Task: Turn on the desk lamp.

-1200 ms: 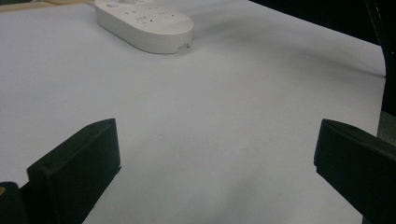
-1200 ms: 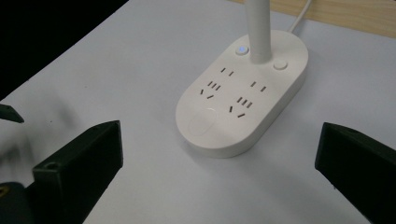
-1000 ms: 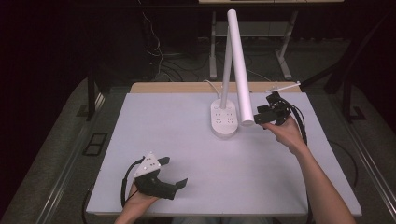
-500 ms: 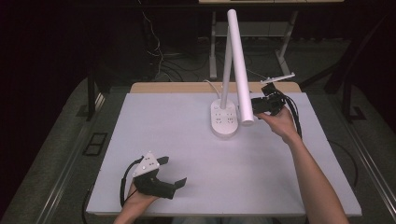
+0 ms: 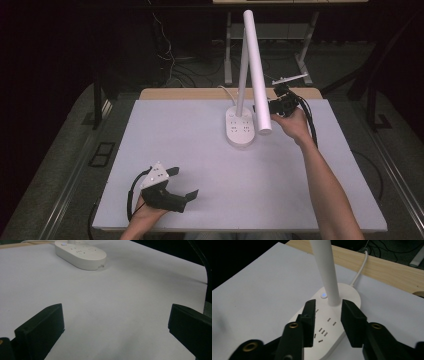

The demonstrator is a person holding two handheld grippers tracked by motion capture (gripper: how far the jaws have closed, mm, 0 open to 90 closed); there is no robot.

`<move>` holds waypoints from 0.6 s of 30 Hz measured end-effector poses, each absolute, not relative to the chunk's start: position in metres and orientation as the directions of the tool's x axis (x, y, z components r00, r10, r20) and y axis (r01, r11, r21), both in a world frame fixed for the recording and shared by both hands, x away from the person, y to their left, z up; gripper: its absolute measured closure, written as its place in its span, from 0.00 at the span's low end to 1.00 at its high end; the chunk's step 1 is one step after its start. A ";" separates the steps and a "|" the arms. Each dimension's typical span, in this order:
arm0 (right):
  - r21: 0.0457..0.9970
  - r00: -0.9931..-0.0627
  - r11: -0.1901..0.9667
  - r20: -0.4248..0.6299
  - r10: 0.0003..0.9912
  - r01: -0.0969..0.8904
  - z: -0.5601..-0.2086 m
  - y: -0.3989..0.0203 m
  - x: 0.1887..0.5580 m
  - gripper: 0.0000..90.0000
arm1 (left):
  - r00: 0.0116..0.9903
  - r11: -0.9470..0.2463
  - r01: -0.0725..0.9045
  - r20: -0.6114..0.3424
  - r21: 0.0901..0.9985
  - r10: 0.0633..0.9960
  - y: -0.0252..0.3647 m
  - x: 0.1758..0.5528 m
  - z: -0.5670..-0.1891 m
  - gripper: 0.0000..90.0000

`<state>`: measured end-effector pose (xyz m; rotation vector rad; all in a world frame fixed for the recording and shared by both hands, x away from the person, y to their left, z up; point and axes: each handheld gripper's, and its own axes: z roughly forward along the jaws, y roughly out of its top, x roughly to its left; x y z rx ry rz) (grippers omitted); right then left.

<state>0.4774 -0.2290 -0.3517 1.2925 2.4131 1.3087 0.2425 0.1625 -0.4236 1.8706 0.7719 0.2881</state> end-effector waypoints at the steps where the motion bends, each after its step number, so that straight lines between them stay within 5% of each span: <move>1: 0.731 -0.633 0.268 0.279 0.722 0.628 -0.352 -0.229 0.479 0.74 | 0.761 -0.244 0.381 -0.153 0.892 0.631 0.163 0.242 -0.424 0.00; 18: 0.727 -0.598 0.210 0.326 0.732 0.653 -0.373 -0.222 0.500 0.99 | 0.762 -0.243 0.377 -0.151 0.894 0.630 0.165 0.243 -0.423 0.00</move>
